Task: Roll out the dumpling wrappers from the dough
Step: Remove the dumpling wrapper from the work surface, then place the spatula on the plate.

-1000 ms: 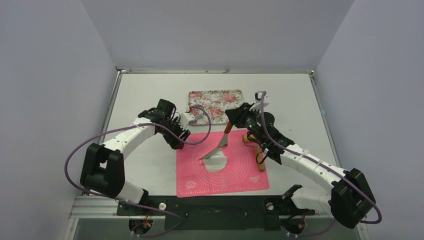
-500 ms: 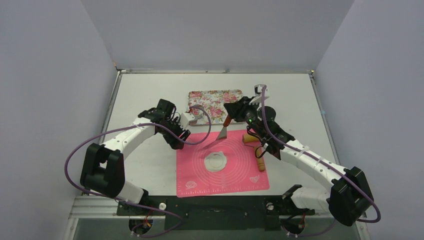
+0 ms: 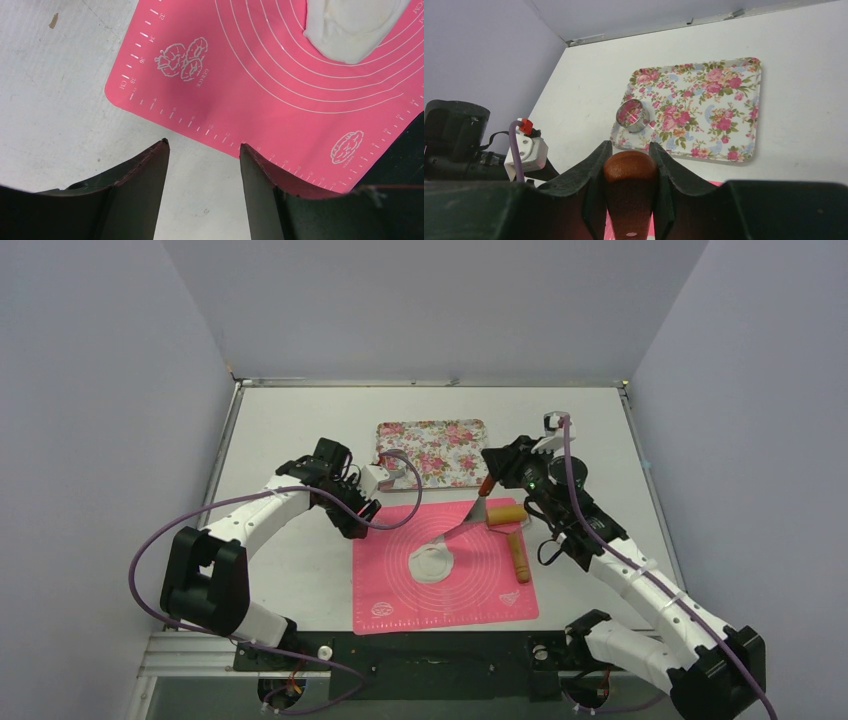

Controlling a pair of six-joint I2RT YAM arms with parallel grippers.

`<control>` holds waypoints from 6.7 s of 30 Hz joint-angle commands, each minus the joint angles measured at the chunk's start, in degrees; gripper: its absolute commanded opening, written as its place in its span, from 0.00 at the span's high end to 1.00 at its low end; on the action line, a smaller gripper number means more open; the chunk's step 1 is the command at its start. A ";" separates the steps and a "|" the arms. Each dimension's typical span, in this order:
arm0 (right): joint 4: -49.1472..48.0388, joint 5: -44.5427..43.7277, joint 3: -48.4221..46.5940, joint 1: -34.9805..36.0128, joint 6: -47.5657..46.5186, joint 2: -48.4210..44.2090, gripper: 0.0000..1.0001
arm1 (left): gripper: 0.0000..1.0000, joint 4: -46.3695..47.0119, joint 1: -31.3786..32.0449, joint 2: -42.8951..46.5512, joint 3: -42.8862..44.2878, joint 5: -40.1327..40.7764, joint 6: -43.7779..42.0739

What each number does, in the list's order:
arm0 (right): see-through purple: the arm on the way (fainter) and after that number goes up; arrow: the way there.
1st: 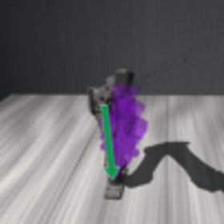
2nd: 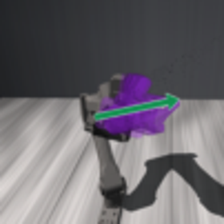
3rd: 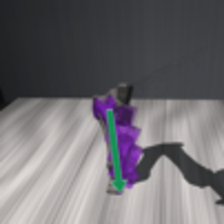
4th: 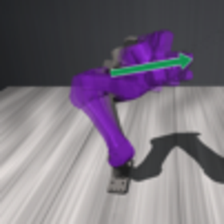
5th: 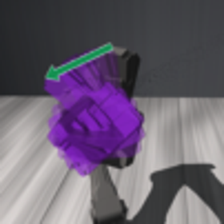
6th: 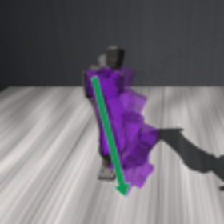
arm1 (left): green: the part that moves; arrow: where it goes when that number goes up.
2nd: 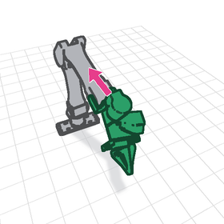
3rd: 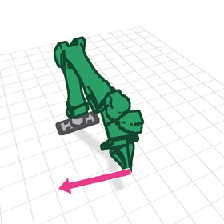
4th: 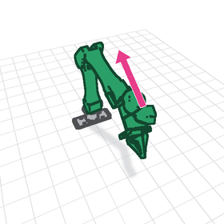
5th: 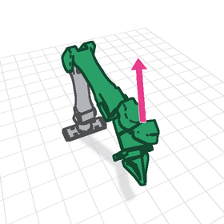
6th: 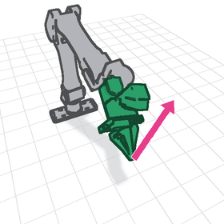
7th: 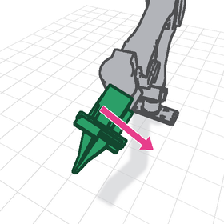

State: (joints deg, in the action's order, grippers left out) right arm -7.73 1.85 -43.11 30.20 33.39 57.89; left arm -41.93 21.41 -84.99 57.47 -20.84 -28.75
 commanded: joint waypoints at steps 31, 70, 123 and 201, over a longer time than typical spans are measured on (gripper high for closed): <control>3.38 10.67 1.16 -3.65 2.64 -6.43 1.00 | 0.48 -0.87 0.92 1.13 0.53 -1.70 -0.20; -1.37 8.92 8.41 -7.18 2.60 -3.41 1.00 | 0.48 -0.62 0.92 1.13 0.41 -0.69 -0.34; 9.96 6.75 -5.48 -13.49 -2.71 -7.25 1.00 | 0.48 -1.87 0.85 2.96 1.20 -2.40 -0.60; 3.88 24.99 -12.42 -7.80 12.53 3.11 0.30 | 1.00 11.58 17.75 7.31 16.62 16.13 -7.09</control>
State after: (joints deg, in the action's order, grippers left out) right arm -8.40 19.75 -49.87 24.27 50.13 62.46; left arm -30.63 38.70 -81.43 74.63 -12.03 -29.69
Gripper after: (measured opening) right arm 0.700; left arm 0.218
